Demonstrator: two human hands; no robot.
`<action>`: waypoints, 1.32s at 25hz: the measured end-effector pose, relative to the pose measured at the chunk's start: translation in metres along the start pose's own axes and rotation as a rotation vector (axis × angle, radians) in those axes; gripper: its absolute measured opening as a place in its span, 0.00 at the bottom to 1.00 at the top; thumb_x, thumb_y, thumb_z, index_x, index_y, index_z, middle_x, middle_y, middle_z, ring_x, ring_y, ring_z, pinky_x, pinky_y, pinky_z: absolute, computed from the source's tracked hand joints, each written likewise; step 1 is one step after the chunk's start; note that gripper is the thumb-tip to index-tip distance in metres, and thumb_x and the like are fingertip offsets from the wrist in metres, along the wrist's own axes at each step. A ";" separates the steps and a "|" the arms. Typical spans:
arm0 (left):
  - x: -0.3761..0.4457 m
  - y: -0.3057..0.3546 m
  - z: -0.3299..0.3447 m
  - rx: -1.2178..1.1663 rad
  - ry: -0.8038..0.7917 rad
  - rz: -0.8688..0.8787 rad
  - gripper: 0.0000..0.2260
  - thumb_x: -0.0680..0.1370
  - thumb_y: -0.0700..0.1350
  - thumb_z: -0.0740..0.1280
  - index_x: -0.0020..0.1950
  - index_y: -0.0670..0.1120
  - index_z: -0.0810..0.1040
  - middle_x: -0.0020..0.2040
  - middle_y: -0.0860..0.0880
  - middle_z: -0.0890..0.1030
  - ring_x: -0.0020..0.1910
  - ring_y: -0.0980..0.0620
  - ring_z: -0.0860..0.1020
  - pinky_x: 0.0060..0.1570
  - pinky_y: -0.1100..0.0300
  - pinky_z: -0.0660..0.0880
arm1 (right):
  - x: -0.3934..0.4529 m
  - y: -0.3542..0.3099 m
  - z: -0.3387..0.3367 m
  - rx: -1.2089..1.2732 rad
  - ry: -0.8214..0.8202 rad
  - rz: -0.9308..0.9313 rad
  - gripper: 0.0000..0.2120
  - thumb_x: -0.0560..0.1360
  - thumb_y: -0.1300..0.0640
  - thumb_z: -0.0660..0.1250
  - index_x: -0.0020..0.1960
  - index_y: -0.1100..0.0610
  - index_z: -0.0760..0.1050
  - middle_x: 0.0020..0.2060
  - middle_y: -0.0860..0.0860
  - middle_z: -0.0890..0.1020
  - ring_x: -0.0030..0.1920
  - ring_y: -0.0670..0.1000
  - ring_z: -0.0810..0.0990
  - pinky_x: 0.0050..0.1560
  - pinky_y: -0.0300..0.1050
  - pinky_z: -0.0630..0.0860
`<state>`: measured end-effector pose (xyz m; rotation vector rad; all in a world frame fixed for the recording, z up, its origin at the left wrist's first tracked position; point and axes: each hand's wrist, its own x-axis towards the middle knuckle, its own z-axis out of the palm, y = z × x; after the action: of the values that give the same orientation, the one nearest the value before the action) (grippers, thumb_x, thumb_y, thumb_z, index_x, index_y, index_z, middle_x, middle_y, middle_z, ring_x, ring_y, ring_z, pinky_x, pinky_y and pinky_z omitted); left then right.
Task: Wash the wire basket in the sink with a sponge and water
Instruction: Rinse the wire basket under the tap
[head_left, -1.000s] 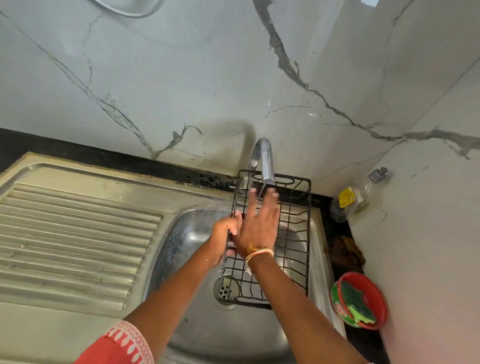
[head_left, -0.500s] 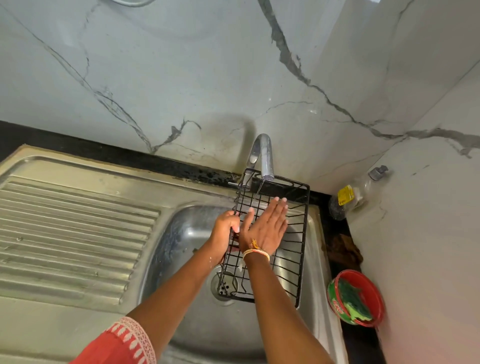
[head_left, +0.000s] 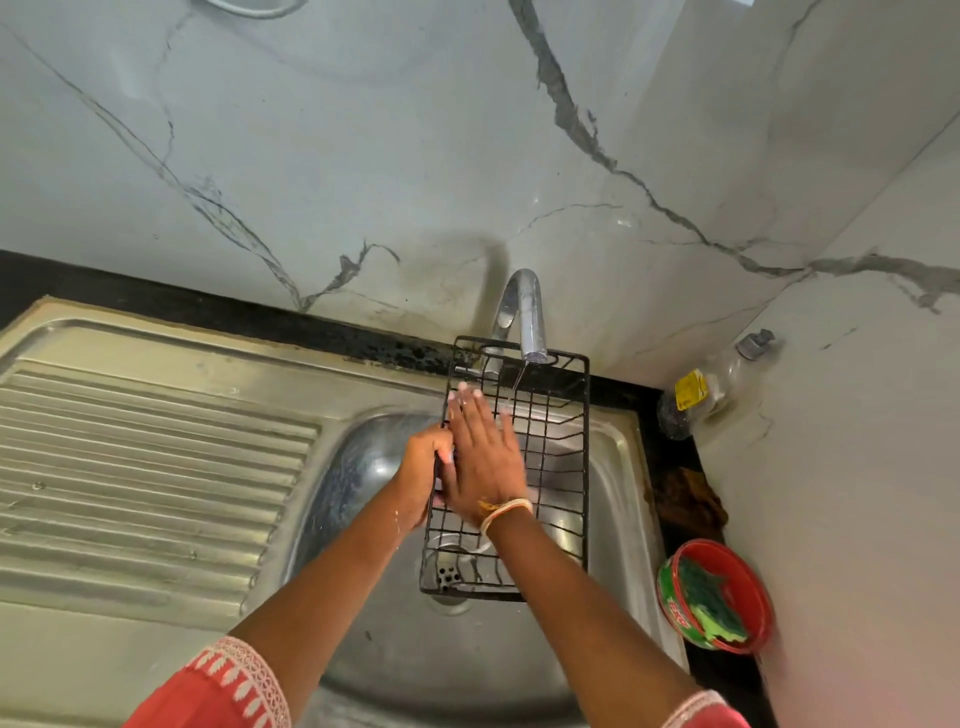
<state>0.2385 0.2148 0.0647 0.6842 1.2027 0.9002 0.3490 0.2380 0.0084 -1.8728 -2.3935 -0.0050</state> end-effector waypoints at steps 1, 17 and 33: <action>0.001 -0.003 -0.004 -0.016 0.009 -0.032 0.12 0.64 0.42 0.56 0.43 0.44 0.76 0.36 0.43 0.75 0.38 0.46 0.73 0.42 0.53 0.72 | 0.005 0.010 -0.002 0.020 0.009 0.007 0.33 0.77 0.41 0.40 0.77 0.53 0.35 0.76 0.53 0.35 0.77 0.56 0.36 0.74 0.58 0.36; -0.001 0.007 0.001 -0.052 0.010 -0.011 0.19 0.58 0.43 0.57 0.47 0.42 0.74 0.37 0.42 0.73 0.38 0.46 0.72 0.39 0.54 0.70 | 0.000 0.007 0.003 -0.031 0.030 -0.109 0.33 0.78 0.41 0.46 0.78 0.51 0.40 0.77 0.56 0.42 0.77 0.57 0.39 0.75 0.63 0.49; -0.004 0.009 0.006 -0.290 0.071 0.021 0.19 0.61 0.41 0.56 0.48 0.45 0.79 0.34 0.46 0.75 0.36 0.47 0.74 0.37 0.58 0.71 | -0.004 0.004 -0.062 0.869 -0.868 0.400 0.09 0.75 0.58 0.61 0.46 0.63 0.78 0.43 0.61 0.85 0.45 0.55 0.85 0.52 0.47 0.80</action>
<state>0.2421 0.2157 0.0763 0.4350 1.1000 1.0977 0.3585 0.2308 0.0694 -1.9762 -1.7105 1.8411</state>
